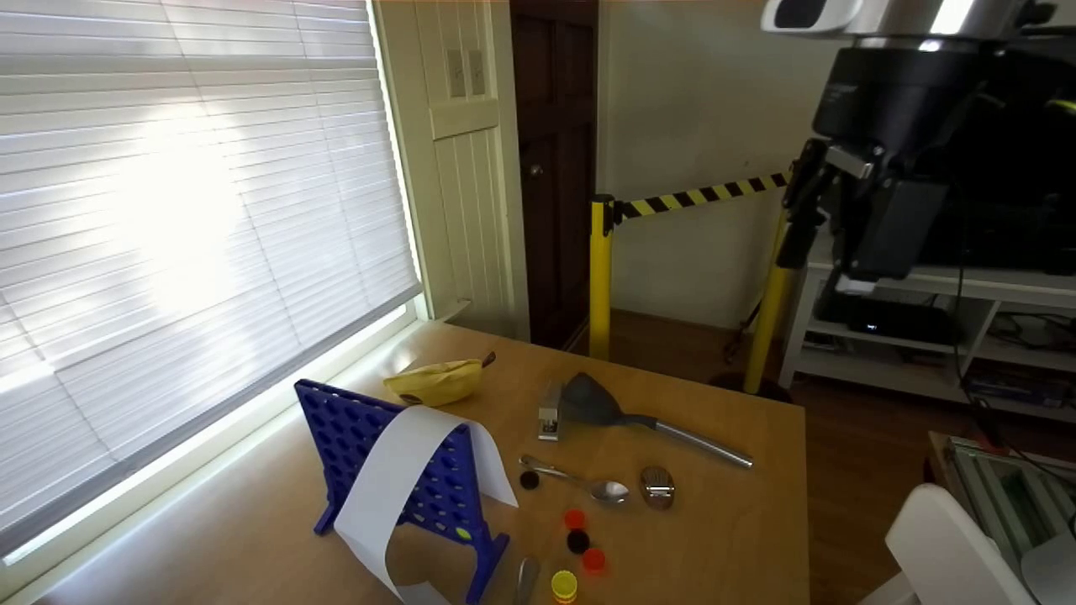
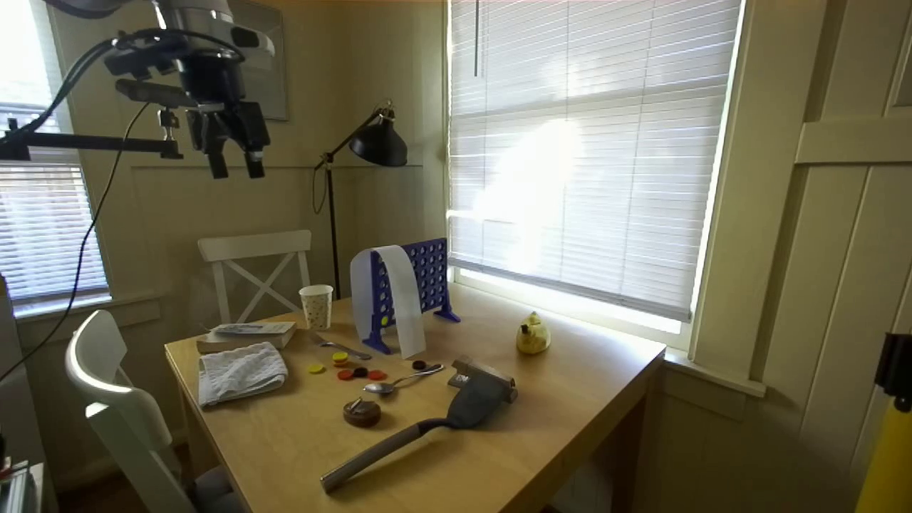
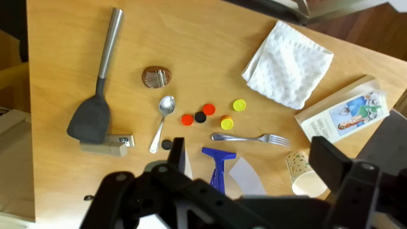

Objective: Remove the white paper from the blue object and put it on the table

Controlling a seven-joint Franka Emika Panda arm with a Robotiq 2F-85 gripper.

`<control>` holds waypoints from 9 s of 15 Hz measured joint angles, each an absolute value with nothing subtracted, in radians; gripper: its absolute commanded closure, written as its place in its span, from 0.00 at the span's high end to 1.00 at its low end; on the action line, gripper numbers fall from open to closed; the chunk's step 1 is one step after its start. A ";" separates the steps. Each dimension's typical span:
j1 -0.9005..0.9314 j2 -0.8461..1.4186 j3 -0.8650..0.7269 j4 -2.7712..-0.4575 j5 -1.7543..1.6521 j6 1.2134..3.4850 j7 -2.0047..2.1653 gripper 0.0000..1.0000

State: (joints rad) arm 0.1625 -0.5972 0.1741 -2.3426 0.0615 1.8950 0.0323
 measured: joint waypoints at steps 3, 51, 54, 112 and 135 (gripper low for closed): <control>0.162 -0.470 0.174 -2.293 0.062 2.028 0.033 1.00; 0.286 0.391 0.045 -1.763 -0.125 2.557 0.395 0.81; 0.291 0.406 0.040 -1.754 -0.125 2.557 0.399 0.83; 0.110 0.498 -0.035 -1.411 0.119 2.716 0.768 0.00; -0.008 0.713 -0.060 -1.488 0.275 2.575 0.601 0.00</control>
